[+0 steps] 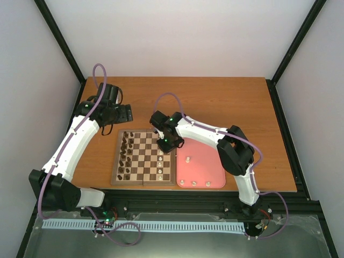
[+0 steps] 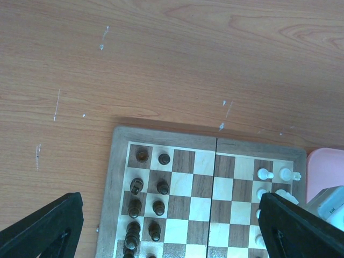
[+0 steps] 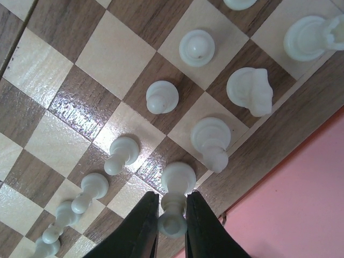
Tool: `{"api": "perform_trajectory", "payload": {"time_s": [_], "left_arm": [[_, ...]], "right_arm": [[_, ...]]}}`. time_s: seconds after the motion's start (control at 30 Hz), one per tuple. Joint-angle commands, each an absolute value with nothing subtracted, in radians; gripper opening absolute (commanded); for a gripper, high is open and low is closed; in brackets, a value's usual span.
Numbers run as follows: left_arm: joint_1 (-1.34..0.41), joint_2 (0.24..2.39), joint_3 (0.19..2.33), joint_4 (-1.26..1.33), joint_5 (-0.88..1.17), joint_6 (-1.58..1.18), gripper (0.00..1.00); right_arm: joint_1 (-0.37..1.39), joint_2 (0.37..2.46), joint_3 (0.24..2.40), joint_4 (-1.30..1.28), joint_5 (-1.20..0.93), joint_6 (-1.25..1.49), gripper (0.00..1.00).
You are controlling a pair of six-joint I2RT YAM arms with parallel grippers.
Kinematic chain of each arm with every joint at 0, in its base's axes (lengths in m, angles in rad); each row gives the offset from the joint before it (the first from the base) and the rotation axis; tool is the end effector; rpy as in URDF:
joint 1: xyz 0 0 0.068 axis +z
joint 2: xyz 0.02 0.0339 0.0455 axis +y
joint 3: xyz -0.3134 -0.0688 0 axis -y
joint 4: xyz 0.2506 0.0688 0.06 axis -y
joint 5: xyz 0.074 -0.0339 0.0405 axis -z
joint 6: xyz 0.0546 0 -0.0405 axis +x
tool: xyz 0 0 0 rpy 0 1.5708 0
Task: Set up the chess pieces on the board
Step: Place the chess piece on the chessboard, then pick up the chess piece from the storage box.
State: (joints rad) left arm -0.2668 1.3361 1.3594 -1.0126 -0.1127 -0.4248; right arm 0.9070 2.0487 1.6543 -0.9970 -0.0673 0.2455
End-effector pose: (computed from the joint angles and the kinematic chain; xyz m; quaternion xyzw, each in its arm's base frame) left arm 0.2589 -0.0644 0.3770 -0.0916 0.9523 -0.0462 0.2876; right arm 0.2691 0.3500 0.2245 -0.3261 0.9405 0.0769 0.0568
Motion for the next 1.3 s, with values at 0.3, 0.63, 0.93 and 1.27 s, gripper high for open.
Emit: {"api": "perform_trajectory", "payload": {"time_s": [0.3,0.63,0.93,1.27], "left_arm": [[-0.268,1.338,1.360,-1.009,-0.120,-0.410,1.00],[-0.268,1.346,1.361,-1.011,-0.124,-0.405,1.00],[-0.268,1.345,1.357,-1.009,-0.123,-0.408,1.00],[-0.269,1.353,1.381,-1.011,-0.110,-0.403,1.00]], "right_arm": [[0.913,2.080,1.691,-1.012,-0.095,0.209,0.20],[0.913,2.086,1.702,-1.012,-0.122,0.212,0.20],[0.912,2.051,1.727,-1.040,-0.085,0.205,0.32],[0.910,1.890,1.708,-1.143,-0.009,0.202,0.47]]}}
